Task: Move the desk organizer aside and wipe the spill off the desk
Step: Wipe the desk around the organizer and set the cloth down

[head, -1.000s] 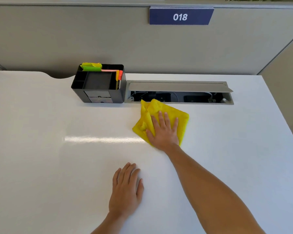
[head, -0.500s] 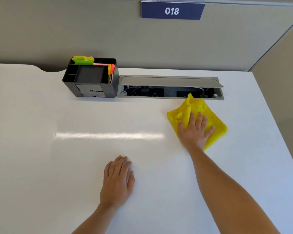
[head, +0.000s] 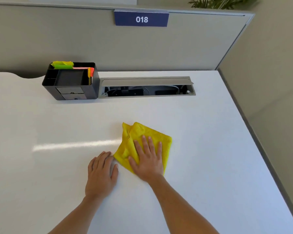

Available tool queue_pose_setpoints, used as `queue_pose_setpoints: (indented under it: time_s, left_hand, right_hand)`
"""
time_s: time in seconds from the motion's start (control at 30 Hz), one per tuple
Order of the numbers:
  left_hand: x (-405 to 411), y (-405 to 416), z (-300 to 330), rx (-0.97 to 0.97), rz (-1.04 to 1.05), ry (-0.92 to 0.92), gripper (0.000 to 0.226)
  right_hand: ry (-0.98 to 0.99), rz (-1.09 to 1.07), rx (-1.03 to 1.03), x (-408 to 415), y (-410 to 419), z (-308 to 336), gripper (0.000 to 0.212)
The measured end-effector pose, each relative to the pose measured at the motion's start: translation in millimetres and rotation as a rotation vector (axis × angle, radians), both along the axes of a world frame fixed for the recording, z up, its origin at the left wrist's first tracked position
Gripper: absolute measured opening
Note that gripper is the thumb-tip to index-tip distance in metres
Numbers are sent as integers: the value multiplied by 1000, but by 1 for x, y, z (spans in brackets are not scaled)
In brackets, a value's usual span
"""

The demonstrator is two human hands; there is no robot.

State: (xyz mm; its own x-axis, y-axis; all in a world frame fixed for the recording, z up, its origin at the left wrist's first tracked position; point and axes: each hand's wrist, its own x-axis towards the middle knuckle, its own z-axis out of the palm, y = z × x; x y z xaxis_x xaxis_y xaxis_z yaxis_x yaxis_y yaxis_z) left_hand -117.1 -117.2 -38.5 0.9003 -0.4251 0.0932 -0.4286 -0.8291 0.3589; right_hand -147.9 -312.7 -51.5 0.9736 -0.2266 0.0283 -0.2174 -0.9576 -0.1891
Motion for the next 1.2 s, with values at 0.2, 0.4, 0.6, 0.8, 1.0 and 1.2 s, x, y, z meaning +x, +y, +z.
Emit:
queue_pose_setpoints:
  time_s: [0.2,0.4,0.6,0.8,1.0,1.2]
  left_hand:
    - [-1,3,-3,-31,-10,-27,38]
    - [-2,1,-4,-36,-5,-39,36]
    - [-6,-1,-4,-64,9,-65,41]
    - [-14,-3,-4,-71,60,-179,39]
    - [-26,-42,4,-131,63,-179,34]
    - [-38,-85,-2,-105,-40,-81,38]
  right_hand:
    - [6,-137,-16,-39,-48,6,65]
    - [53,-342,-23,-80,-78,10,70]
    - [78,-227,-7,-101,-53,7,70]
    - [67,-54,-46,-112,-87,5,71]
    - [101,-265,-23,-106,-125,13,73]
    - [132,-282,-9,-107,-154,18,73]
